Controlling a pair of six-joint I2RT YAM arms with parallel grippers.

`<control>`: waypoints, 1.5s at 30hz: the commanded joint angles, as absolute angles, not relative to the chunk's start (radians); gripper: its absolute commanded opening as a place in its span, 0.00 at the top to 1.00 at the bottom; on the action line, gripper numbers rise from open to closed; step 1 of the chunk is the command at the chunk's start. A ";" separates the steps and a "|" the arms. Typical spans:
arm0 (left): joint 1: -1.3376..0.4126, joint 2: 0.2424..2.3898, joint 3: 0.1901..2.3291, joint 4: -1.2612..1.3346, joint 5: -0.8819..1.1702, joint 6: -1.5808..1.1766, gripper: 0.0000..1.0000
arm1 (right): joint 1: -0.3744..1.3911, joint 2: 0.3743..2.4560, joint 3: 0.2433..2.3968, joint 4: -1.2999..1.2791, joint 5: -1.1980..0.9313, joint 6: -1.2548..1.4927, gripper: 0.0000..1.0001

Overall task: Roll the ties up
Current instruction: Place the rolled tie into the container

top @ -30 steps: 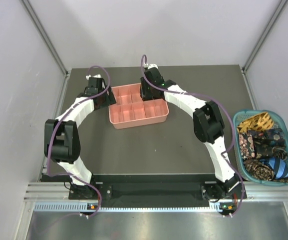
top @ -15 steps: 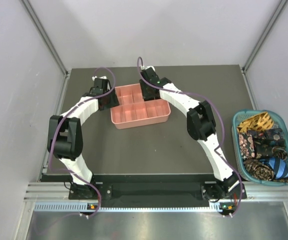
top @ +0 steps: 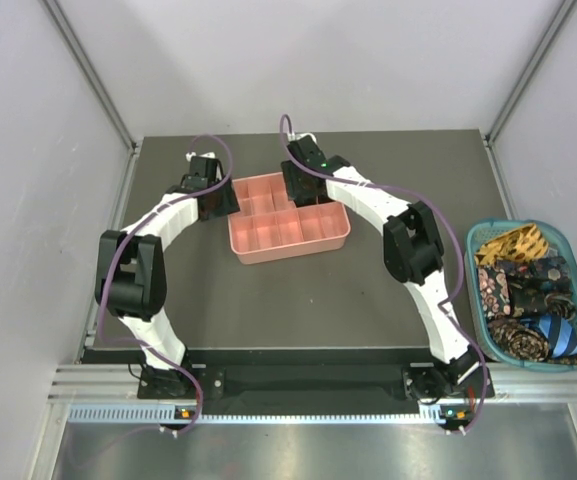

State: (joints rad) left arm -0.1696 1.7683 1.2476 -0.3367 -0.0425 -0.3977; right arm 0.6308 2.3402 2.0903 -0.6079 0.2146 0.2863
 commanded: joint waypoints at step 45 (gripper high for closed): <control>-0.189 0.776 0.493 -0.043 0.224 -0.511 0.03 | 0.680 0.802 0.476 0.190 0.170 0.201 0.00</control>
State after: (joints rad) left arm -0.1856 0.8001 0.5529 -0.1223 0.1635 -0.5053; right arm 0.6739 0.8692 0.5476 0.0860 0.1711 0.1764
